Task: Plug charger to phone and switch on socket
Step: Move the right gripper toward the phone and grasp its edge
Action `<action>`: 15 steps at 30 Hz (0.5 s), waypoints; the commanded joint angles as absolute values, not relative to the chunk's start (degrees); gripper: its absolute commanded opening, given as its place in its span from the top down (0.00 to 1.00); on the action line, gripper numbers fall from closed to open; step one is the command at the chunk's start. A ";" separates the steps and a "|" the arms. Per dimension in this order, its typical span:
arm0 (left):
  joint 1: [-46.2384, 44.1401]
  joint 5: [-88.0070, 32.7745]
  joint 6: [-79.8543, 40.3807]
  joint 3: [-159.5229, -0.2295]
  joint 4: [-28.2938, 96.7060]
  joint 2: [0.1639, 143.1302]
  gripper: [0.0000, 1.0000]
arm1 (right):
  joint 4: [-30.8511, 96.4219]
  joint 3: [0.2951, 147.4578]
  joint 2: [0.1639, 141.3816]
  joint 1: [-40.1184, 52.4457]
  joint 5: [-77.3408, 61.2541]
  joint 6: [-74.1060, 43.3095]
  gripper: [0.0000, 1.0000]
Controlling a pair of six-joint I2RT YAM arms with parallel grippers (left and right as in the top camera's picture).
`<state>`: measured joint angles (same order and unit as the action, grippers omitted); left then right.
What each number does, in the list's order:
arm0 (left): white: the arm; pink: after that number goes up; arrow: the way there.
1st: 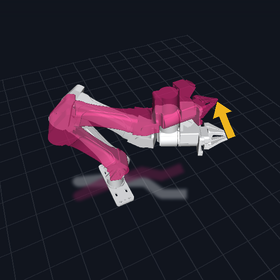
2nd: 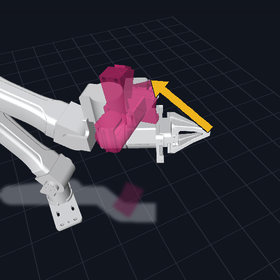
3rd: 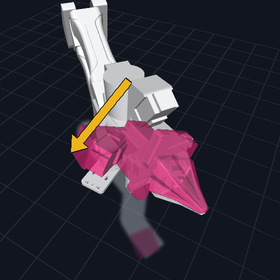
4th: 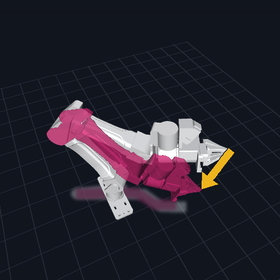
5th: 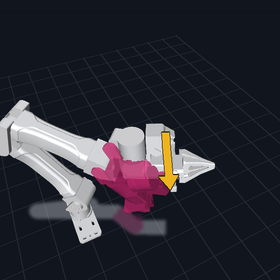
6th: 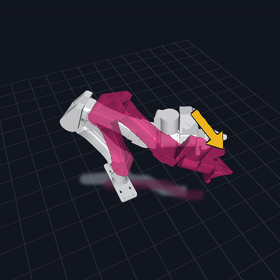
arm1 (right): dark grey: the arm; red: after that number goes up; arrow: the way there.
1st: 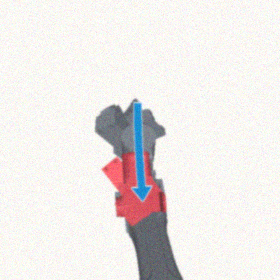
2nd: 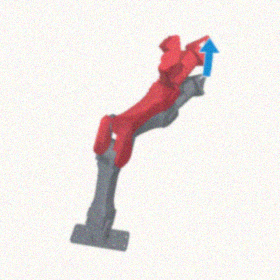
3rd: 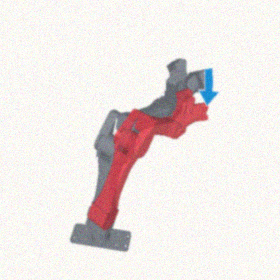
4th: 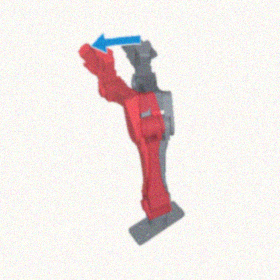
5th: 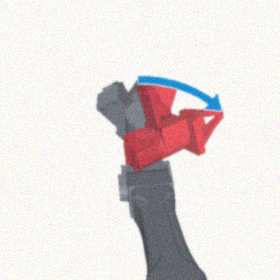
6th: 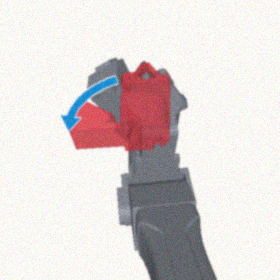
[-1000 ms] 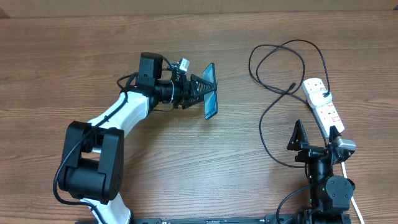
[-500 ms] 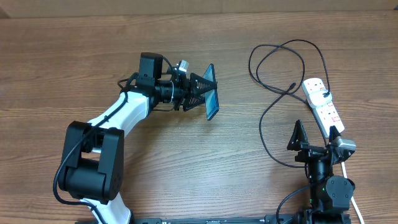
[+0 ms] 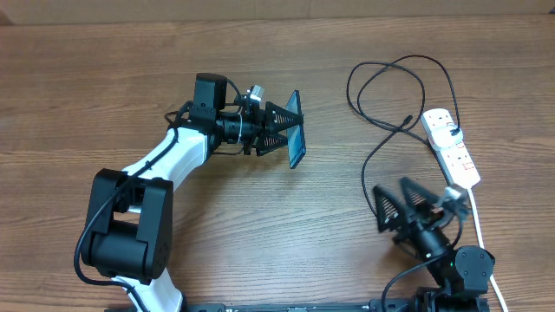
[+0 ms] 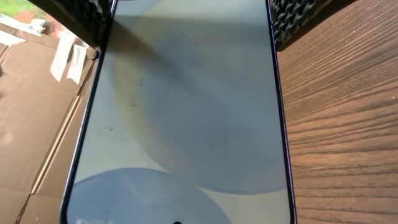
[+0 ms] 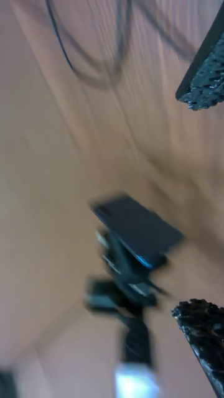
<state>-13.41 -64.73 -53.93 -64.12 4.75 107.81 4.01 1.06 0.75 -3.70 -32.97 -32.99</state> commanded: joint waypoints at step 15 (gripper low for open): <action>-13.52 -67.35 -54.28 -64.77 4.47 108.01 0.83 | 18.35 11.86 16.01 4.73 -33.80 -16.01 0.01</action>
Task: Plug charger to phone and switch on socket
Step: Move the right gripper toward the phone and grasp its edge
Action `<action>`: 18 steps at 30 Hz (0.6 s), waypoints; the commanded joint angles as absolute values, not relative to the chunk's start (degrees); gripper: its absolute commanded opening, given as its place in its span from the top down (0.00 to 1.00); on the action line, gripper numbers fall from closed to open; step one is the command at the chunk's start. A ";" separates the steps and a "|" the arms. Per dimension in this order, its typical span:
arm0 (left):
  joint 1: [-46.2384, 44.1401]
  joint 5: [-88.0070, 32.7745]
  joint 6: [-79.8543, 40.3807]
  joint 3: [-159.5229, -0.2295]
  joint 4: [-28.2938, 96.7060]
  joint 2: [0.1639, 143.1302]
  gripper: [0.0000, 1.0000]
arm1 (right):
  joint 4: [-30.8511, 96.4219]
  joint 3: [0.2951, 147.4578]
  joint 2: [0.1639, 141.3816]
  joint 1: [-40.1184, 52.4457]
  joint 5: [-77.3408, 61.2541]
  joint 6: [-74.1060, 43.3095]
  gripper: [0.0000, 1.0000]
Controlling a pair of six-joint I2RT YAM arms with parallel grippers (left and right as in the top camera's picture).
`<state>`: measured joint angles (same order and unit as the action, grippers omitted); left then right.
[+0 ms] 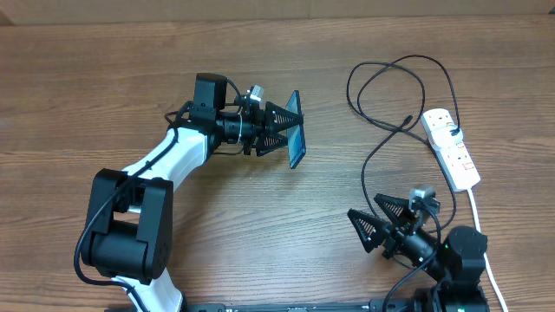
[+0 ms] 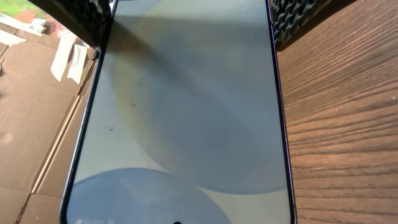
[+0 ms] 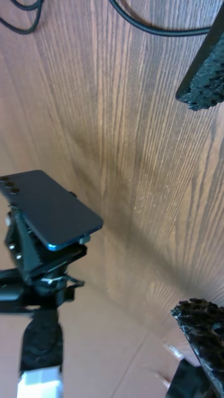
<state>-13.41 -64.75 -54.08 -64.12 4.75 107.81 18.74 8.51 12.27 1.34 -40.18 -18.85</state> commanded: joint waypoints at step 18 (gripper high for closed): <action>-13.52 -67.61 -56.84 -64.77 4.47 108.01 0.80 | 6.70 28.14 51.75 36.71 -12.19 -16.67 0.00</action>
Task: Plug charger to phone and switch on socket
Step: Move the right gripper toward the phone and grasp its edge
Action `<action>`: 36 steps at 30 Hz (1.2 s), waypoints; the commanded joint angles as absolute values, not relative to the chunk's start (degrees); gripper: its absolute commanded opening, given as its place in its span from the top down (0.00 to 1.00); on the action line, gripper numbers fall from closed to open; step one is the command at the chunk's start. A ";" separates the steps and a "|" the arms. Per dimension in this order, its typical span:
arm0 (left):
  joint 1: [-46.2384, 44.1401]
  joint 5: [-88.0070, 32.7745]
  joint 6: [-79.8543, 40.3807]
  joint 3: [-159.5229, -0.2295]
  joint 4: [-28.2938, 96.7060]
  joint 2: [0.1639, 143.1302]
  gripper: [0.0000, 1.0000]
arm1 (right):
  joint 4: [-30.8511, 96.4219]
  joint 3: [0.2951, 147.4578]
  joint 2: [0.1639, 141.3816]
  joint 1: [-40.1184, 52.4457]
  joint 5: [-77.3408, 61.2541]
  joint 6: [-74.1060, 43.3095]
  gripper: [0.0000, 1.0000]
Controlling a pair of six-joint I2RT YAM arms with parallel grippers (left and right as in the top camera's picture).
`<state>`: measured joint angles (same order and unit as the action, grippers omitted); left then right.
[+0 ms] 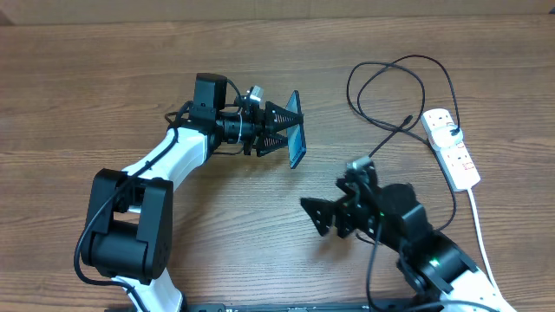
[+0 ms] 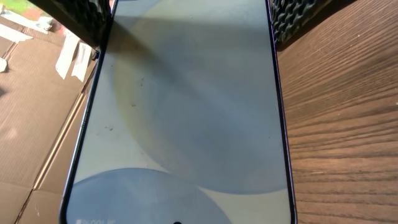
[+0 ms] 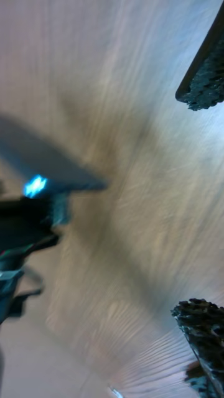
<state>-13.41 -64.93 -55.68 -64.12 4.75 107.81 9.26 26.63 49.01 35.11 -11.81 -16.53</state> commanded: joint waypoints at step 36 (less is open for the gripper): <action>-13.52 -68.40 -57.08 -64.77 4.47 108.01 0.78 | -35.24 28.14 81.17 38.33 5.13 -15.18 0.46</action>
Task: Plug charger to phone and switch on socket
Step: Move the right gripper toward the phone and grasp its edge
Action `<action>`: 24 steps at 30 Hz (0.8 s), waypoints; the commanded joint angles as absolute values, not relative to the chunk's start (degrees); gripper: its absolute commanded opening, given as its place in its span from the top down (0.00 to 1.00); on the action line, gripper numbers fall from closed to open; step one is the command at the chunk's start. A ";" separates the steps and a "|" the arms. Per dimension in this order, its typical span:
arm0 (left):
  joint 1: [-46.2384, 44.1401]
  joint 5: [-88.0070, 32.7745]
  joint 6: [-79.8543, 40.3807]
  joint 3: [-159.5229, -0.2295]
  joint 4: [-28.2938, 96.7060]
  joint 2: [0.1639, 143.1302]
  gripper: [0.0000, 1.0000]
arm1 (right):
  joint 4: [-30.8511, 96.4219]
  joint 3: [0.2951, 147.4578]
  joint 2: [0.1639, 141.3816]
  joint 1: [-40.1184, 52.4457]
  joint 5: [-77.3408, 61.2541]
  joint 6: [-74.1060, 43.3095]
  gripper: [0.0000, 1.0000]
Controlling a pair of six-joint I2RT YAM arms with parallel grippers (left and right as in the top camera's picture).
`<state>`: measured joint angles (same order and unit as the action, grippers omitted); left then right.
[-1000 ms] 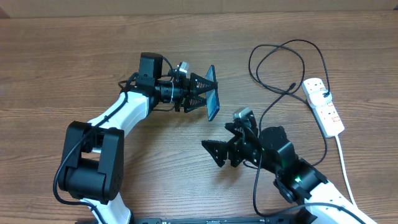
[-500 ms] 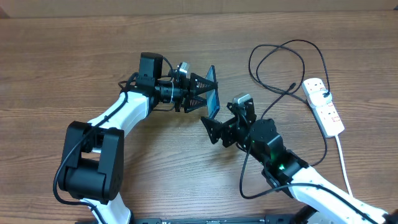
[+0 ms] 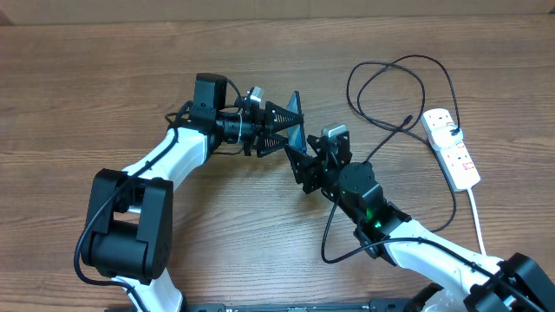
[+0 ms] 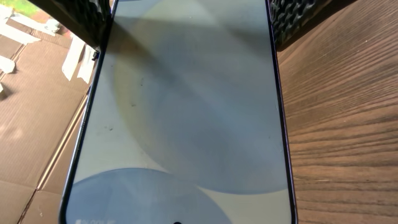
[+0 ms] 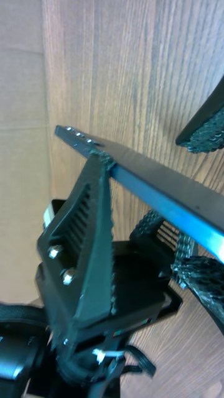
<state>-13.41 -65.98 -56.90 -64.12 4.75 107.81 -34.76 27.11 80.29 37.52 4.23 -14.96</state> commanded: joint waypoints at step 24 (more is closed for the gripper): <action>-13.52 -68.40 -57.47 -64.77 4.49 108.01 0.78 | -40.21 28.16 84.95 39.07 12.53 -18.02 0.56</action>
